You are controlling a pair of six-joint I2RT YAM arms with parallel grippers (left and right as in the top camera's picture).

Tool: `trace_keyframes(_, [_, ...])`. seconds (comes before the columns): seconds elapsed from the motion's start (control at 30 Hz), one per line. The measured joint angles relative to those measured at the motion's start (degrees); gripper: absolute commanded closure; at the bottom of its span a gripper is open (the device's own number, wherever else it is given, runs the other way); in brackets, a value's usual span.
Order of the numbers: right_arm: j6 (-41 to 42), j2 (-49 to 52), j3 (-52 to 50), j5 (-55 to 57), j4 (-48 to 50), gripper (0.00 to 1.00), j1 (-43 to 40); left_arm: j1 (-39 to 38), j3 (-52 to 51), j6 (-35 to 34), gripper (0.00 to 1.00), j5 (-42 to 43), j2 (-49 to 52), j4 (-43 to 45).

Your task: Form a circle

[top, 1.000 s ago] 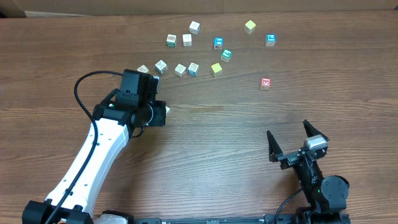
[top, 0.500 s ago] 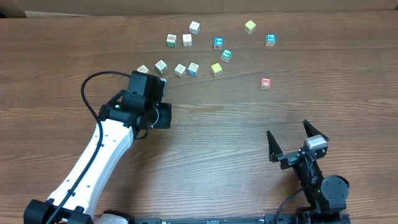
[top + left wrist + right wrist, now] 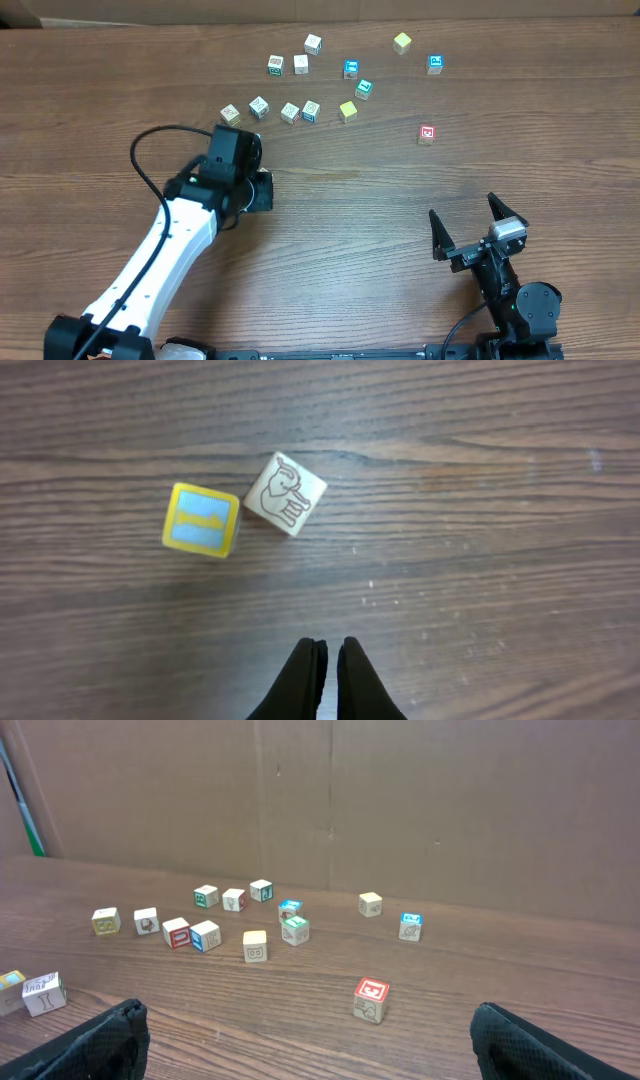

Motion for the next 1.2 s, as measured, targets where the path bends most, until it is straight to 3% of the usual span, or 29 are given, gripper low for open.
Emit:
trace_keyframes(0.33, [-0.02, 0.00, 0.00, -0.02, 0.02, 0.00, 0.00, 0.00, -4.85, 1.57, 0.96, -0.46, 0.11, 7.48])
trace_keyframes(1.2, [0.00, 0.00, 0.00, 0.00, 0.00, 0.00, 0.00, 0.00, -5.60, 4.02, 0.96, -4.26, 6.40, 11.76])
